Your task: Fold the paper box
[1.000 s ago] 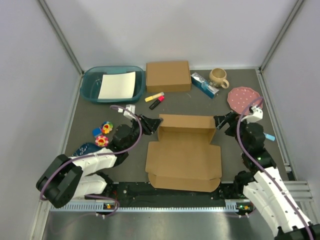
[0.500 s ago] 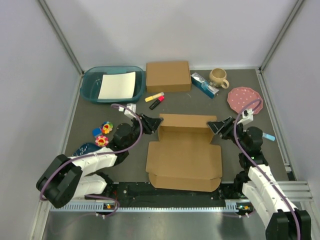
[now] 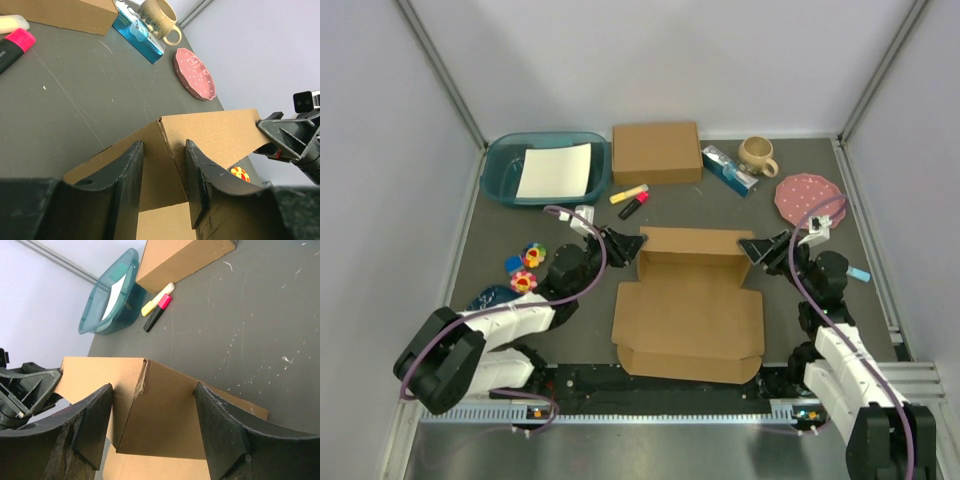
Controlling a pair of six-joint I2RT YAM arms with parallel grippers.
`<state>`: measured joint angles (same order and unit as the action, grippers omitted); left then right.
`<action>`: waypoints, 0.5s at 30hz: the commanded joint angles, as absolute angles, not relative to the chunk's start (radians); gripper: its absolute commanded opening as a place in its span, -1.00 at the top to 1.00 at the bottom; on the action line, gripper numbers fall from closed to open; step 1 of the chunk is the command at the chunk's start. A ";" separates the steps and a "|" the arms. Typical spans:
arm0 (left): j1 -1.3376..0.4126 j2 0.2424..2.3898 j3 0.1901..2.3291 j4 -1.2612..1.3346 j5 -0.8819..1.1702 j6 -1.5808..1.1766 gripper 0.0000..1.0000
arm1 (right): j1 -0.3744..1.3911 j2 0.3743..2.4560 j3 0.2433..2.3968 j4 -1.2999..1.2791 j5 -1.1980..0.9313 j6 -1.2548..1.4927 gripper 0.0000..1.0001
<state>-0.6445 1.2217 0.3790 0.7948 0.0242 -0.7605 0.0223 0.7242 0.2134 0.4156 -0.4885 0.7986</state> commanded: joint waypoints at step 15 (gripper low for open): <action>-0.663 1.400 0.311 0.594 0.129 -0.733 0.23 | 0.015 0.678 0.068 0.330 -0.486 0.785 0.29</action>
